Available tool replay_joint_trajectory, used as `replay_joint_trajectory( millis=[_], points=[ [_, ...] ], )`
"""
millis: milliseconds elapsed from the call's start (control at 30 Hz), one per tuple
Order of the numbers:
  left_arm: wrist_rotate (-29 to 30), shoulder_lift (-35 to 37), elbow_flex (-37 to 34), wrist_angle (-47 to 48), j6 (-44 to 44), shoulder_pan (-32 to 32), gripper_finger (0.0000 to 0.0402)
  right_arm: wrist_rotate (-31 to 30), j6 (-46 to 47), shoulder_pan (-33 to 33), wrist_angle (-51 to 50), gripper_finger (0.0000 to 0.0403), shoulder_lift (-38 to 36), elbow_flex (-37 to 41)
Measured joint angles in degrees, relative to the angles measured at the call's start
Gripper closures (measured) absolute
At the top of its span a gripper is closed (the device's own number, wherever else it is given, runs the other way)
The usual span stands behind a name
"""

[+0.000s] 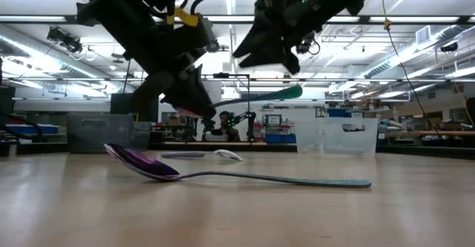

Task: Sort silverware by color (type)
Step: Put the blue spoon into the black bin

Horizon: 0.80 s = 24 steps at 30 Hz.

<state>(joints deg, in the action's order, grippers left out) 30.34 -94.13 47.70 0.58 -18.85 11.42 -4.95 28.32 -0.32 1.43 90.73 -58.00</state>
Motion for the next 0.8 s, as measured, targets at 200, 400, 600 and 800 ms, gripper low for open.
replay_joint_trajectory(
  millis=[200,400,600,800],
  points=[
    [4.39,2.13,0.0,6.05,8.74,0.0,0.0377,-5.78,-5.98,-0.22,-2.35,0.0272,-6.01,0.0],
    [9.5,6.66,-0.02,13.79,17.26,-0.78,0.0377,-9.12,-11.55,-0.21,-2.71,0.0272,-9.46,0.0],
    [14.76,10.84,-0.02,25.98,27.57,-2.96,0.0377,-14.63,-16.5,-0.19,-2.31,0.0274,-9.3,0.02],
    [18.39,14.93,-1.64,33.34,36.45,-3.21,0.0377,-23.88,-22.74,-0.62,3.61,0.0275,-9.31,0.04]
  ],
)
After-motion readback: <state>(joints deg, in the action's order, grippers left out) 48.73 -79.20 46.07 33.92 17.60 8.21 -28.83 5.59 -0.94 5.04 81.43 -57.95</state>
